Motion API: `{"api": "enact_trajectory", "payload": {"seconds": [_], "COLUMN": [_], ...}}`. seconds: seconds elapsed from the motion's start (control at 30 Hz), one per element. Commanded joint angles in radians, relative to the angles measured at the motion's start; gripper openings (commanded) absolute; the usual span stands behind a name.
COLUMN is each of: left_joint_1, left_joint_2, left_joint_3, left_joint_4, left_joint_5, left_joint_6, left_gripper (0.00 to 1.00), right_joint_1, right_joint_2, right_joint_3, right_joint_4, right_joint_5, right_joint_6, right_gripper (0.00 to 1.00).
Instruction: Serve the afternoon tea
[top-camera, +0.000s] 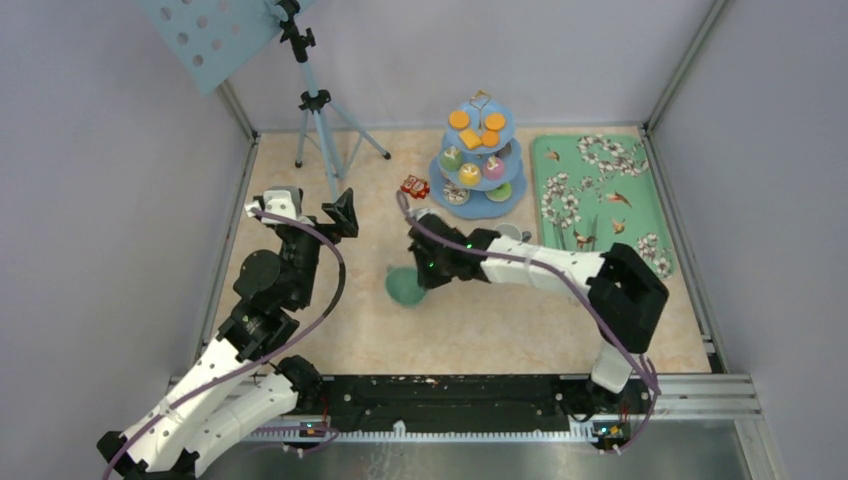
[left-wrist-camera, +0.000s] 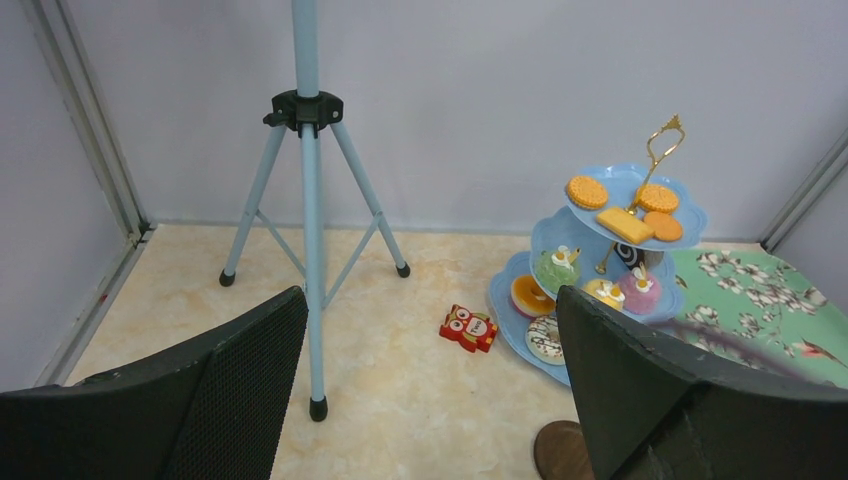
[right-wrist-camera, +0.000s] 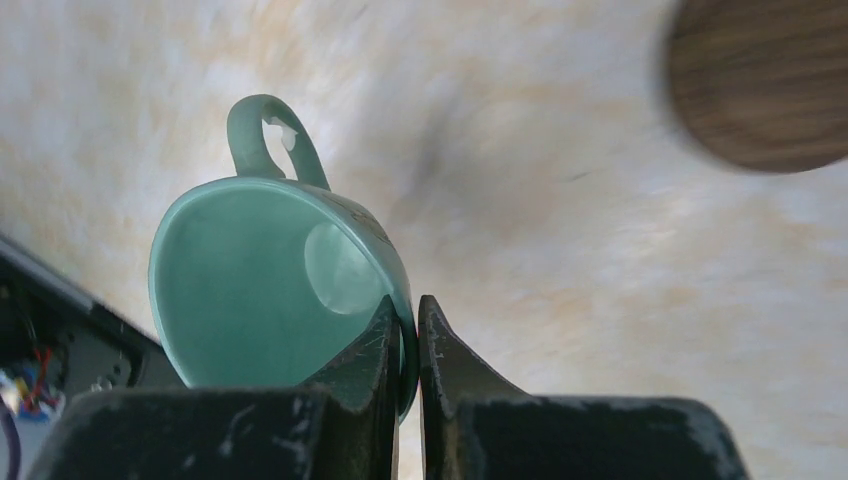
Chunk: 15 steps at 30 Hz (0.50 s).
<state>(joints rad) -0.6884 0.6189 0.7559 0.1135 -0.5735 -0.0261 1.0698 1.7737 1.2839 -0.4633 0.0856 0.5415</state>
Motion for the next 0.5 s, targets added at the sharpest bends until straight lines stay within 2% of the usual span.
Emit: {"api": "enact_trajectory", "payload": {"seconds": [0.0, 0.23, 0.47], "left_joint_1": [0.003, 0.004, 0.004], "left_joint_2": [0.001, 0.007, 0.013], "left_joint_3": [-0.006, -0.005, -0.003], "left_joint_4": [0.051, 0.048, 0.046], "left_joint_5": [-0.001, 0.007, 0.011], "left_joint_6": [0.005, 0.002, 0.000], "left_gripper": [0.99, 0.99, 0.99], "right_joint_1": [-0.173, -0.325, -0.359], "right_joint_2": [-0.113, -0.083, -0.017], "right_joint_3": [-0.010, 0.012, 0.026], "right_joint_4": [0.064, 0.071, 0.113], "right_joint_5": [0.020, 0.093, 0.165], "right_joint_6": [-0.025, -0.067, -0.044], "right_gripper": [0.00, 0.00, 0.00]}}
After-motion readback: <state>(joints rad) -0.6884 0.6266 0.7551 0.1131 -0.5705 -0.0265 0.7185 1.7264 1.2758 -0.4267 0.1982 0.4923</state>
